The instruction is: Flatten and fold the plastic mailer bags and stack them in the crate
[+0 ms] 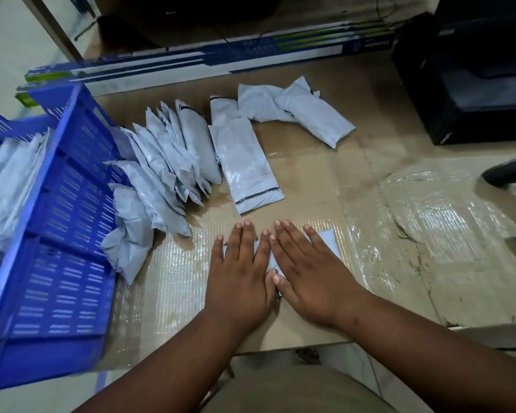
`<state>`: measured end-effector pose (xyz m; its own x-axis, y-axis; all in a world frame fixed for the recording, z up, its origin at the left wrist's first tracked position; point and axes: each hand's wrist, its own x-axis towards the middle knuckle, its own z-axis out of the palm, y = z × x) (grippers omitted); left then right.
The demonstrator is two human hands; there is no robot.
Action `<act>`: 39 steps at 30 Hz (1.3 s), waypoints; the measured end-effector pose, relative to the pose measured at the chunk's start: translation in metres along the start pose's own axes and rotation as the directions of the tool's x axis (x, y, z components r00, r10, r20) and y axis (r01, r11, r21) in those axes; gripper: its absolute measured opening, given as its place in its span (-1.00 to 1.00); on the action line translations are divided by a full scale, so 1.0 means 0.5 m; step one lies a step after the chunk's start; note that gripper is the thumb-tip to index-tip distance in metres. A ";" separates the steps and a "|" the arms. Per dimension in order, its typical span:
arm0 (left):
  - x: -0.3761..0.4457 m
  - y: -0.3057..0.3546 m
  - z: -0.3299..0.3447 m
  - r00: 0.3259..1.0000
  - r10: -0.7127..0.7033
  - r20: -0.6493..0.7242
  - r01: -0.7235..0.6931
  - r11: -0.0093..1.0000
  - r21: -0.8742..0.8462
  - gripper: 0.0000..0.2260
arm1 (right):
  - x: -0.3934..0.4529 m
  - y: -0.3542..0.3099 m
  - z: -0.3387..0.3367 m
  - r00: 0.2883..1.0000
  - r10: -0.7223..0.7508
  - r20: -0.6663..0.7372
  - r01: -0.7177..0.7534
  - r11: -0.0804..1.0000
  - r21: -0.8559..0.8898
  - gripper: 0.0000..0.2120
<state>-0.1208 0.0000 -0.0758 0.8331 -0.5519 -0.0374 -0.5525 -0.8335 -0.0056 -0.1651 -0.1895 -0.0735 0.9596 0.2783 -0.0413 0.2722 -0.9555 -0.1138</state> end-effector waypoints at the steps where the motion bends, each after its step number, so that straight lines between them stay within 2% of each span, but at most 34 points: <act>1: 0.000 0.001 0.000 1.000 -0.001 0.005 0.001 1.000 0.005 -0.36 | -0.001 0.000 0.000 1.000 -0.002 0.006 0.002 1.000 0.010 -0.27; 4: -0.004 -0.006 0.008 1.000 0.003 0.003 -0.003 1.000 -0.023 -0.39 | -0.002 0.000 0.001 0.999 -0.006 0.031 0.004 0.998 0.058 -0.17; 8: -0.009 -0.018 0.015 1.000 0.007 -0.005 -0.007 0.992 -0.129 -0.41 | 0.001 0.007 0.006 0.999 0.003 0.040 -0.009 0.989 0.145 -0.20; 12: -0.006 -0.006 -0.003 1.000 -0.013 0.010 0.014 0.997 -0.072 -0.32 | -0.002 0.019 0.005 1.000 -0.008 -0.004 0.009 0.955 0.297 -0.21; 14: 0.004 0.021 -0.019 1.000 -0.012 -0.008 0.011 0.999 -0.035 -0.34 | -0.009 0.027 0.000 0.998 0.012 -0.057 0.017 0.875 0.483 -0.21; 16: 0.017 0.056 -0.018 0.997 0.070 -0.033 -0.072 0.994 -0.077 -0.40 | -0.015 0.037 -0.002 0.992 0.071 -0.105 0.017 0.749 0.662 -0.29; 18: 0.021 0.077 -0.005 0.992 0.123 -0.035 -0.126 0.988 -0.092 -0.39 | -0.018 0.045 -0.004 0.989 0.092 -0.119 0.022 0.694 0.719 -0.38; 19: 0.022 0.079 0.003 0.992 0.120 -0.033 -0.123 0.990 -0.074 -0.38 | -0.019 0.050 -0.005 0.991 0.076 -0.113 0.022 0.731 0.682 -0.37; 20: 0.024 0.077 0.011 0.994 0.111 -0.024 -0.112 0.992 -0.054 -0.38 | -0.022 0.056 -0.004 0.994 0.048 -0.098 0.018 0.817 0.577 -0.36; 22: 0.024 0.072 0.017 0.995 0.097 0.002 -0.097 0.995 -0.019 -0.37 | -0.039 0.069 0.001 0.998 0.011 -0.056 0.003 0.968 0.251 -0.31; 24: 0.025 0.069 0.021 0.996 0.087 0.014 -0.087 0.996 0.023 -0.36 | -0.060 0.080 0.005 0.999 0.028 -0.033 -0.025 0.996 0.090 -0.23; 28: 0.027 0.070 0.025 0.996 0.094 -0.003 -0.093 0.995 0.021 -0.35 | -0.070 0.091 0.010 1.000 0.004 0.019 -0.006 0.994 0.112 -0.09; 31: 0.027 0.068 0.026 0.995 0.091 -0.030 -0.091 0.996 -0.003 -0.35 | -0.064 0.091 0.008 0.999 0.014 0.042 -0.020 0.991 0.135 -0.12; 35: 0.023 0.052 0.024 0.990 0.135 -0.051 -0.141 0.980 -0.139 -0.37 | -0.065 0.095 0.002 0.999 0.011 0.050 -0.017 0.991 0.131 -0.21; 39: 0.015 0.045 0.009 0.986 0.157 -0.059 -0.165 0.970 -0.180 -0.44 | -0.067 0.100 -0.011 0.998 -0.014 0.067 0.005 0.991 0.132 -0.16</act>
<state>-0.1272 -0.0226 -0.0807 0.7362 -0.6764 0.0216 -0.6683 -0.7216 0.1807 -0.1832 -0.2473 -0.0722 0.9488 0.2975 -0.1056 0.2653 -0.9327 -0.2442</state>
